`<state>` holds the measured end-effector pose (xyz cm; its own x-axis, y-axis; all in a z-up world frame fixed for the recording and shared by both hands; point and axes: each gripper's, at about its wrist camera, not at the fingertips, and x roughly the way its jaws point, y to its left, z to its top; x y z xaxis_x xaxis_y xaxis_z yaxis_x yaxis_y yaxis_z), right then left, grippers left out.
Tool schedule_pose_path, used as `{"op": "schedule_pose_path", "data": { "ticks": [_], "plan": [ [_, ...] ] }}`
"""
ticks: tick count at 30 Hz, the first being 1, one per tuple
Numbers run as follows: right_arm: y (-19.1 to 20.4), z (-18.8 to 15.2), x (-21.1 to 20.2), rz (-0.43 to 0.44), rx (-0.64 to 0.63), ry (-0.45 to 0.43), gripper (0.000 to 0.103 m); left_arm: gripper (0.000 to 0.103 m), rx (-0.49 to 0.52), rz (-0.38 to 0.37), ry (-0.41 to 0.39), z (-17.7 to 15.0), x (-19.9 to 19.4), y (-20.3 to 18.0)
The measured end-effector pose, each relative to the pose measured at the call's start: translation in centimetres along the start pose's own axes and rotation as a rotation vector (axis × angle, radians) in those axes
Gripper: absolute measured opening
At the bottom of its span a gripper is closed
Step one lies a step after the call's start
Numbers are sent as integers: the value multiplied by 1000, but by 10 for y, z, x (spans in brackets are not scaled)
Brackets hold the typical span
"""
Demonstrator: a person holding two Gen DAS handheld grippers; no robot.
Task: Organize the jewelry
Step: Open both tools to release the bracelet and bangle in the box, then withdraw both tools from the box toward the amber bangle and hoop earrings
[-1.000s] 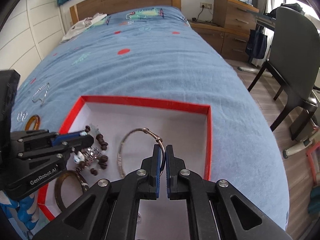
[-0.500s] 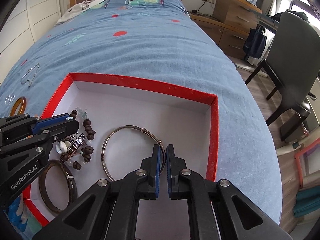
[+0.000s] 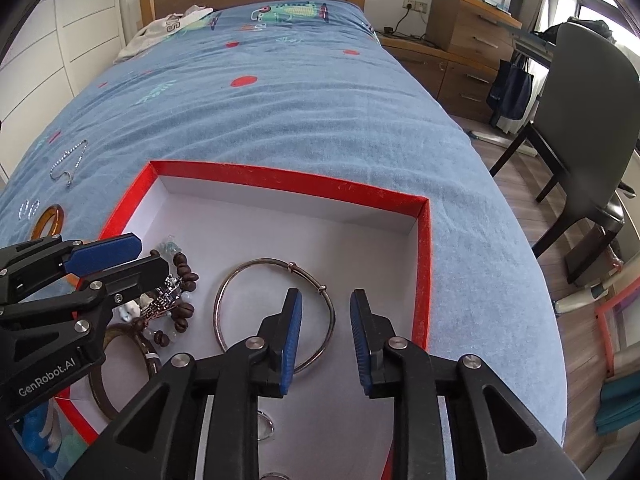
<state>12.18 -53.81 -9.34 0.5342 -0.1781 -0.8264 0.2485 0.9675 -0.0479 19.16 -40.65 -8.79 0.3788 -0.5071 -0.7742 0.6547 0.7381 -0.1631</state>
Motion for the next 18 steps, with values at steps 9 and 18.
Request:
{"op": "schedule_pose_path", "data": {
  "ticks": [9,18],
  "plan": [
    [5,-3,-39,-10,17,-39,30,37,7,10,-44,-1,-47,-2],
    [25,-10,-96,-6,24,-104,39,39,-12,40,-96,-26,-116,15]
  ]
}}
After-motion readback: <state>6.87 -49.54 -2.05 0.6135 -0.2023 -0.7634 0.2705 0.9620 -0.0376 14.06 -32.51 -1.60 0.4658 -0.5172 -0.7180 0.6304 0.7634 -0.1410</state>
